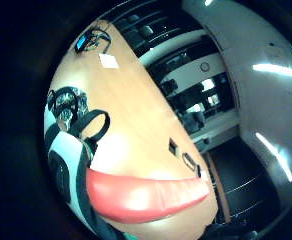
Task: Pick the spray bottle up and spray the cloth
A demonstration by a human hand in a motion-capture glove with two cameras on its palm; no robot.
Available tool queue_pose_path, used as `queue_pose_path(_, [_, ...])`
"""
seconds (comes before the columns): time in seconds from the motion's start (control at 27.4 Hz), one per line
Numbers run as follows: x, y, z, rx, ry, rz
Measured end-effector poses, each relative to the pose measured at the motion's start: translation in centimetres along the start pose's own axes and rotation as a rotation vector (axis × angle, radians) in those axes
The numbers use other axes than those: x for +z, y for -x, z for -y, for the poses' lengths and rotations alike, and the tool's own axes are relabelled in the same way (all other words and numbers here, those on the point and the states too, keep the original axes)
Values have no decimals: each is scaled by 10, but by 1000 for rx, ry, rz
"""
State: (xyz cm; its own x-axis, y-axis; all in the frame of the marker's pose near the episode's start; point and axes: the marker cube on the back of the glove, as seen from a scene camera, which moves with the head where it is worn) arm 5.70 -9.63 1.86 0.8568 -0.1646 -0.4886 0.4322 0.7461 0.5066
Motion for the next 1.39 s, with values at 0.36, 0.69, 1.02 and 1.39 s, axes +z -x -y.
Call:
queue_pose_path(0.36, [-45, -23, 39, 288, -146, 267])
queue_pose_path(0.69, [-85, -22, 73, 566, -281, 739])
queue_pose_path(1.02, [-89, -15, 98, 747, -387, 1004])
queue_pose_path(1.39, [-22, 7, 72, 1018, -369, 1201])
